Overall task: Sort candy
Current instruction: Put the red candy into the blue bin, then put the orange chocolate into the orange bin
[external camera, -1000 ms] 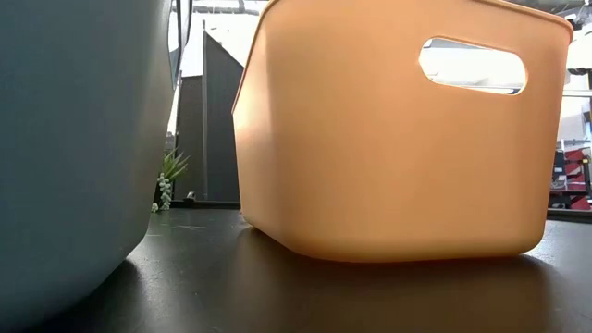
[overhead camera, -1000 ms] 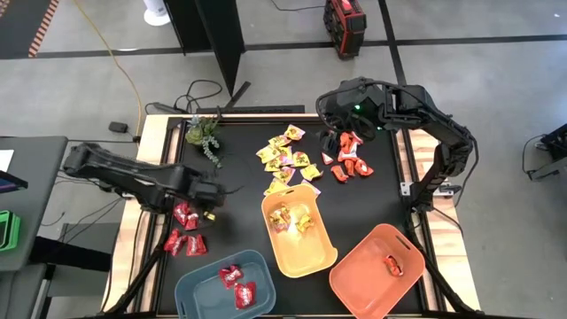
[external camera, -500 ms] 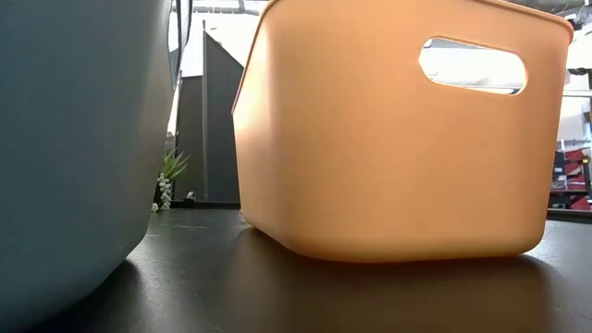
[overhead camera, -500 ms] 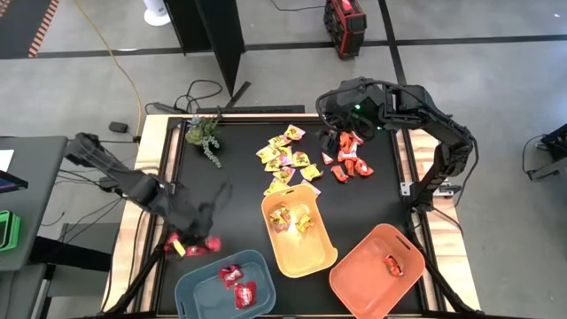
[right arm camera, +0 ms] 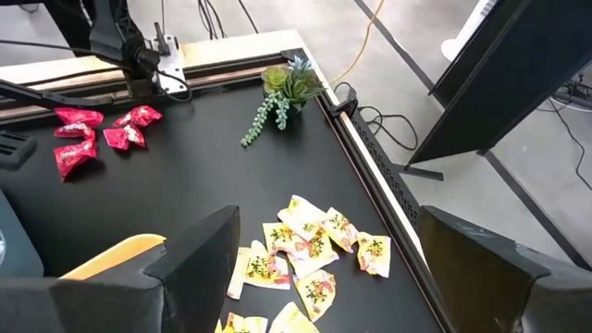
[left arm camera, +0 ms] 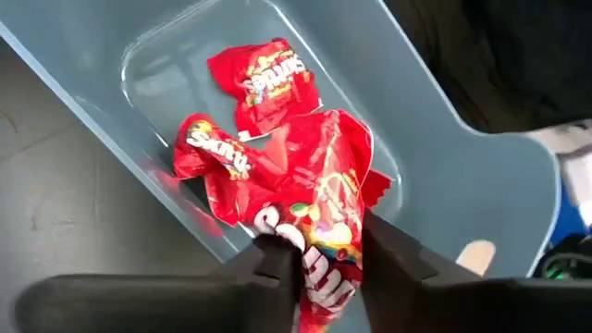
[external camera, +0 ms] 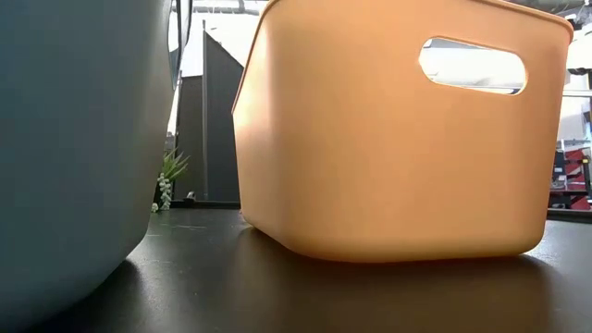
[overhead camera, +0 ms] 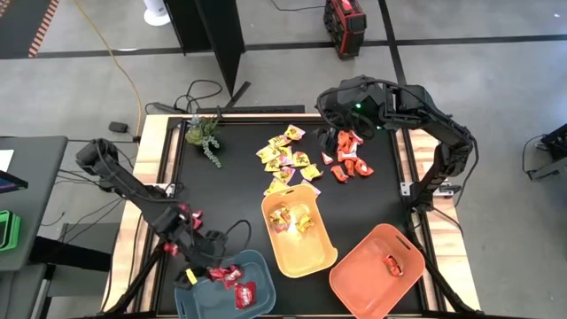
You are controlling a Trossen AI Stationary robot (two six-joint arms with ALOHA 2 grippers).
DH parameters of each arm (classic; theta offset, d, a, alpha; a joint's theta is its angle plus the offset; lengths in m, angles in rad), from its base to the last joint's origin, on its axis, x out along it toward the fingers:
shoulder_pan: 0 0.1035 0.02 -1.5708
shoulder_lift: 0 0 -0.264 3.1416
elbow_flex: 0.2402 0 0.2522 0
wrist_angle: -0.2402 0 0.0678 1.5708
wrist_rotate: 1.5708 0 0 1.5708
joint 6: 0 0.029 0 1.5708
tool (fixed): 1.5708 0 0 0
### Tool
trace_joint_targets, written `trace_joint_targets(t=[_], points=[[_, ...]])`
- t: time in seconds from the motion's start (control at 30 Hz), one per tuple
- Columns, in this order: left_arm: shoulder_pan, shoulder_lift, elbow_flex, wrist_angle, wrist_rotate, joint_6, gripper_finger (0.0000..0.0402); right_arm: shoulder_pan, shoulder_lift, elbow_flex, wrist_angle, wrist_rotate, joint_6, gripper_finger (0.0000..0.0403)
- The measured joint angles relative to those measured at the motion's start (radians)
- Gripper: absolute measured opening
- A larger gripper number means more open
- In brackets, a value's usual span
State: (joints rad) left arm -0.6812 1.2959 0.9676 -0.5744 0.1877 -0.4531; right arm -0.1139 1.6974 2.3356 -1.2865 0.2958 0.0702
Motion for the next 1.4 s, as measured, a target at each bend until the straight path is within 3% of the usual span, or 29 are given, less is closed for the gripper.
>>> trace_joint_targets(t=[0.27,0.4,0.5,0.83,1.13,1.4], points=[[-0.037,-0.003,0.001,0.013,-0.125,-0.129,0.0232,0.027,0.0,0.0,-0.005,0.0,0.012,0.0345],[-0.036,-0.003,0.001,0.012,-0.166,-0.199,0.0264,0.046,0.0,0.0,-0.011,0.0,0.011,0.0345],[-0.04,-0.003,0.001,0.012,-0.236,-0.231,0.0266,0.056,0.0,0.0,-0.017,0.0,0.011,0.0345],[-0.071,-0.049,0.001,-0.037,-0.675,-0.238,0.0243,0.017,0.0,0.0,-0.017,0.0,0.053,0.0345],[-0.045,-0.191,0.0,-0.034,-0.95,-0.085,0.0241,-0.118,0.034,-0.004,-0.02,0.0,0.065,0.0345],[0.104,-0.363,-0.083,0.023,-0.996,0.041,0.024,-0.256,0.137,-0.005,-0.044,-0.055,0.011,0.0345]])
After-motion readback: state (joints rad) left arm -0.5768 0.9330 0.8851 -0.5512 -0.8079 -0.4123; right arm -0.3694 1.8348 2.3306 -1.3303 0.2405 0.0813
